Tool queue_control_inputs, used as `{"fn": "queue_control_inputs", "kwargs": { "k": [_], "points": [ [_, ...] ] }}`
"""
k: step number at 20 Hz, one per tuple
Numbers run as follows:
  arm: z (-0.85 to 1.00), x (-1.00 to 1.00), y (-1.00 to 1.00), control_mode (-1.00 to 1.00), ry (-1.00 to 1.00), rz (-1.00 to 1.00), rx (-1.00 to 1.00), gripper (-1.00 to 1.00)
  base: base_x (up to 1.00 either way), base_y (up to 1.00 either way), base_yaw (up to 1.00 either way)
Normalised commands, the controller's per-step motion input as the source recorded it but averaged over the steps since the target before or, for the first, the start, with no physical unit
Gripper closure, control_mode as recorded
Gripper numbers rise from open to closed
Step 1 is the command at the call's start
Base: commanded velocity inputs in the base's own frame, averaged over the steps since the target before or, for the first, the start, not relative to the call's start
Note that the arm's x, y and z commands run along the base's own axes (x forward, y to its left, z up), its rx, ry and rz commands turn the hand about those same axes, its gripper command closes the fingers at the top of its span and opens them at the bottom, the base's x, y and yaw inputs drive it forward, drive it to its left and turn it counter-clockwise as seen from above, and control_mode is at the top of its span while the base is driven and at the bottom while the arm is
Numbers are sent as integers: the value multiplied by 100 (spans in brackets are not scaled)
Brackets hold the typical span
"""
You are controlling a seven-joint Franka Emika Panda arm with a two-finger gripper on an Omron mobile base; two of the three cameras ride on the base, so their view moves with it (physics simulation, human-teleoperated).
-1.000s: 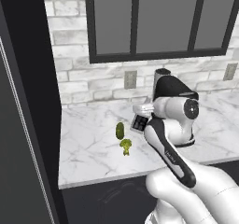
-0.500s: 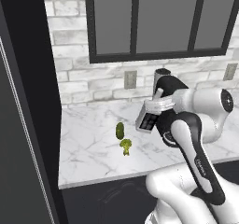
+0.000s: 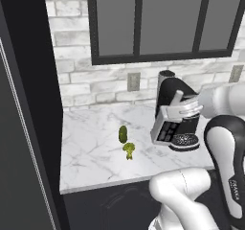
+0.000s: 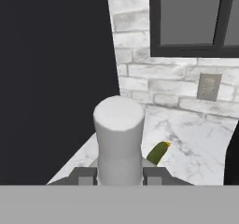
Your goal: Place the liquor on the top shelf of the fridge to keep it out of children's reach, and place the broccoli and cucumber on lower shelves for easy access.
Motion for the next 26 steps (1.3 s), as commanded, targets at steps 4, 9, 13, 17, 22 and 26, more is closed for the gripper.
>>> {"fn": "queue_control_inputs", "kwargs": {
  "k": [4, 9, 13, 17, 22, 26],
  "points": [
    [1, -38, -5, -100, 0, 0, 0, 100, 0, 0, 0],
    [0, -29, -10, 100, 0, 0, 0, 100, -11, -2, 0],
    [0, 0, 0, 100, 0, 0, 0, 100, -75, -7, 0],
    [0, 0, 0, 100, 0, 0, 0, 100, -85, 0, 0],
    [0, 0, 0, 100, 0, 0, 0, 100, -96, 0, 5],
    [0, 0, 0, 100, 0, 0, 0, 100, -94, 11, 5]
  ]
}}
